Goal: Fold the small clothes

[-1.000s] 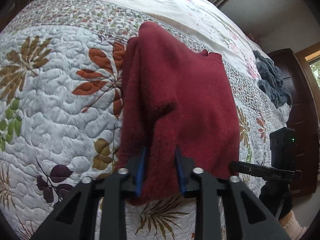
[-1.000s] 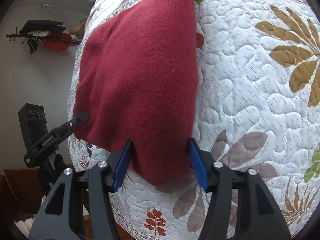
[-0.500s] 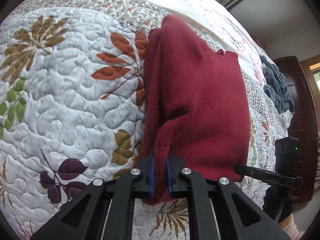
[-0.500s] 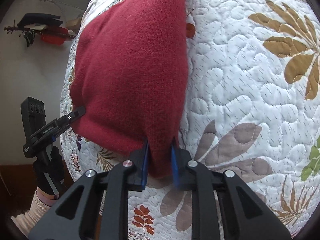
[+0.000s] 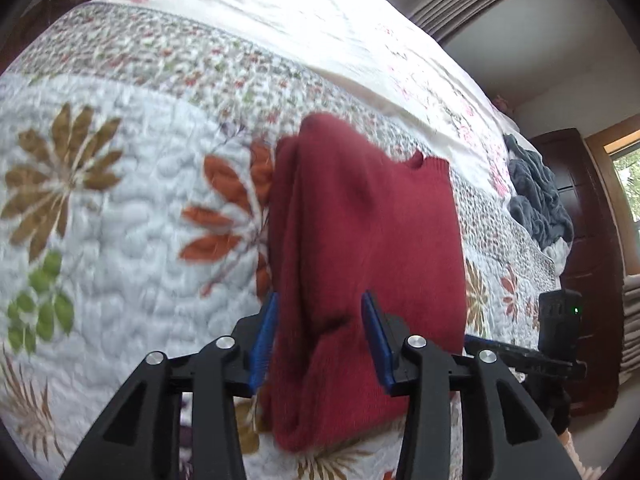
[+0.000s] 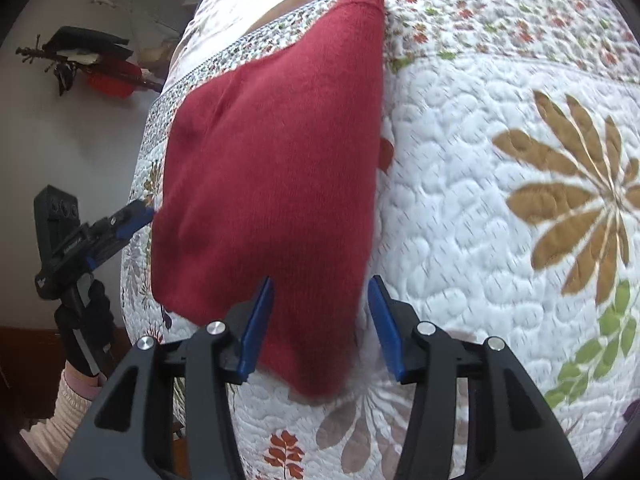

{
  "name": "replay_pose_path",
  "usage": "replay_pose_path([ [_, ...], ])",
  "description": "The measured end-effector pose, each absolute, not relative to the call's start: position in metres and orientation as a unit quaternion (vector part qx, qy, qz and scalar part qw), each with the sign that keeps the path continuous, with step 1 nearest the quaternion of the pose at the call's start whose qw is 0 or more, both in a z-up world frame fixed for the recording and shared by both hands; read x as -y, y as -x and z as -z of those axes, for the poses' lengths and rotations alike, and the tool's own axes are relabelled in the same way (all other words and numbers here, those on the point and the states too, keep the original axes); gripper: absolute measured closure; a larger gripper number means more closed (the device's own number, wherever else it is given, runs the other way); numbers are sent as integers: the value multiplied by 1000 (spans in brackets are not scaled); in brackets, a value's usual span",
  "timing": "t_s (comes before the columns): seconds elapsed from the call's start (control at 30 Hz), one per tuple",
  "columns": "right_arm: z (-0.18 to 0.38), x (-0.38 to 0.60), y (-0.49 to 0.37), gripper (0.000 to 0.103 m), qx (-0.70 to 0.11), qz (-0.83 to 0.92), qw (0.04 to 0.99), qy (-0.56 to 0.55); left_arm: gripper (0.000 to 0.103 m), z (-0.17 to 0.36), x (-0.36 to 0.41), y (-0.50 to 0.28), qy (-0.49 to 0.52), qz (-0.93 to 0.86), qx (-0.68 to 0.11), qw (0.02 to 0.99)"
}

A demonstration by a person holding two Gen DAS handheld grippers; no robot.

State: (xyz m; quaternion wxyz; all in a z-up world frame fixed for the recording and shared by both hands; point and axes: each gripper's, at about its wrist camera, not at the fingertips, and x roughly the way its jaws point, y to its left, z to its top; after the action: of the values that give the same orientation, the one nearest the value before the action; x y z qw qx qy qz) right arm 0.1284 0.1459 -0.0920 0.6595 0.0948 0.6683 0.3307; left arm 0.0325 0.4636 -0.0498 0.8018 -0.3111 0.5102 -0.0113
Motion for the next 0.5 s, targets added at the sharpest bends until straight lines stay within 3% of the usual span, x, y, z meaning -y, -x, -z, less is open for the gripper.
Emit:
replay_pose_path([
  [0.17,99,-159,-140,52,-667,-322,666,-95,64,72,-470,-74,327,5,-519,790],
  [0.2,99,-161,-139,51,-665,-321,668,-93,68,73,-468,-77,323,0,-519,791],
  [0.23,100,-162,-139,50,-664,-320,670,-93,82,74,-465,-82,316,-2,-519,794],
  [0.27,101,-162,-139,50,-663,-321,670,-95,87,73,-464,-84,312,-3,-517,797],
  [0.4,103,-161,-138,49,-661,-322,670,-102,89,59,-462,-79,281,-9,-494,823],
  [0.5,105,-163,-140,48,-661,-321,671,-96,90,83,-473,-79,307,-16,-512,802],
])
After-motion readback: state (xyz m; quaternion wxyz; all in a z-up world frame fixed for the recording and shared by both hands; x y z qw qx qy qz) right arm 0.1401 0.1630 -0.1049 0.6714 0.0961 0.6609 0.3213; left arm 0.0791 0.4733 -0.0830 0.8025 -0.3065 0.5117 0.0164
